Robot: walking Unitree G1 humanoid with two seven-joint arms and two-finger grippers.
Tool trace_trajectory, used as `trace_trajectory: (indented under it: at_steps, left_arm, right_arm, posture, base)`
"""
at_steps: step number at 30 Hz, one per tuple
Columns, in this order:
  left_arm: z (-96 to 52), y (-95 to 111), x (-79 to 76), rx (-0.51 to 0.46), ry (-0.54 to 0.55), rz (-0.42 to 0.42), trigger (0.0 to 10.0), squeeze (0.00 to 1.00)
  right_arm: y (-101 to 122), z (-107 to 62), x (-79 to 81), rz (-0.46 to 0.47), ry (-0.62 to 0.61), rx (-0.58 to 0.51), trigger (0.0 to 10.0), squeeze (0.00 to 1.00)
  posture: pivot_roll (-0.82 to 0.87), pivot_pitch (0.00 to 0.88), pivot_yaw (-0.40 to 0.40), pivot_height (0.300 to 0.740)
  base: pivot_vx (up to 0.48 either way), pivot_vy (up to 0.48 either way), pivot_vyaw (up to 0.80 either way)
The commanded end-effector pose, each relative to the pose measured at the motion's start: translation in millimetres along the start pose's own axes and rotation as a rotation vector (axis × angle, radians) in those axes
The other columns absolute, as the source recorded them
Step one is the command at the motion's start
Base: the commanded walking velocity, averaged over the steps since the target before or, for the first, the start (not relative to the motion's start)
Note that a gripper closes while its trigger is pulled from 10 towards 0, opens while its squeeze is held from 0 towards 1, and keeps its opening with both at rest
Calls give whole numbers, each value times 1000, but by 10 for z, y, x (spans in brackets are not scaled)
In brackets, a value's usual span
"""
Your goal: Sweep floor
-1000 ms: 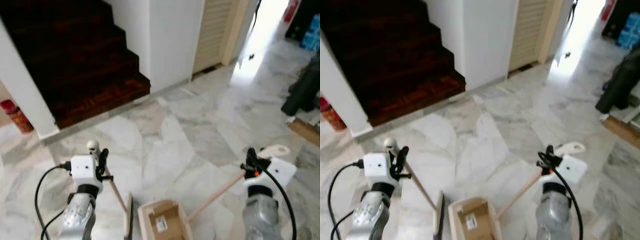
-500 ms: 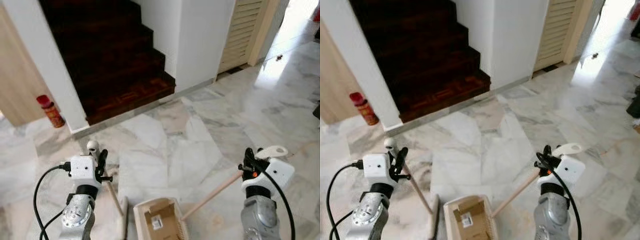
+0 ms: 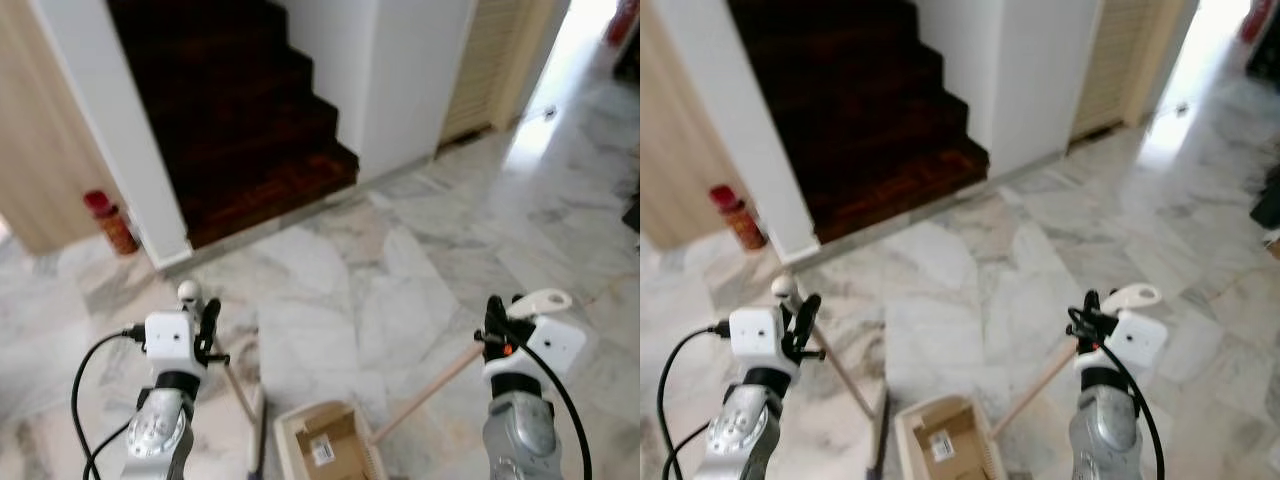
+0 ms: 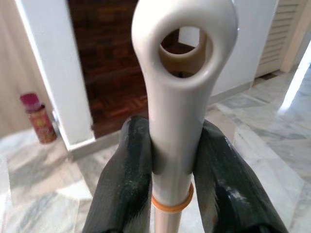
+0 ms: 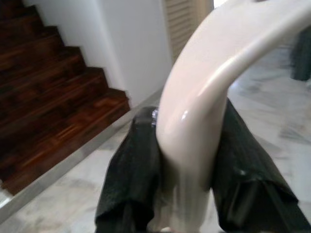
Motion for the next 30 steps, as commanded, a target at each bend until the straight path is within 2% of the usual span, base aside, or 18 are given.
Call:
trace_trajectory:
  at_steps: [1,5,23,30]
  left_arm:
    - [7,100,28,-33,-1,22,8667,0]
    - [4,92,20,-31,-5,22,8627,0]
    - [9,105,15,-31,-13,28,8510,0]
    - [18,115,2,-32,-21,36,8510,0]
  right_arm:
    - [174,41,70,28,18,-65,10000,0]
    - [185,47,65,36,19,-70,10000,0]
    - [183,51,92,28,29,-71,10000,0]
    - [201,36,109,21,34,-83,10000,0]
  posture:
    - [-8,0,10,740]
    - [-8,0,9,740]
    - [-3,0,10,740]
    - [-3,0,10,740]
  base:
    - [0,334,800]
    - [0,334,578]
    - [0,335,0]
    - [0,334,701]
Point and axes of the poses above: a point about 5 cm out from each wrist's last joint towards the gripper, its own z axis pointing out of the wrist towards the gripper, its own y axis along the axis of the wrist's last joint, x = y × z, the point moved 4 cm from there along z, pointing out of the wrist towards the gripper, and after that the axes turned 14 degrees about -z, right-handed, at the moved point
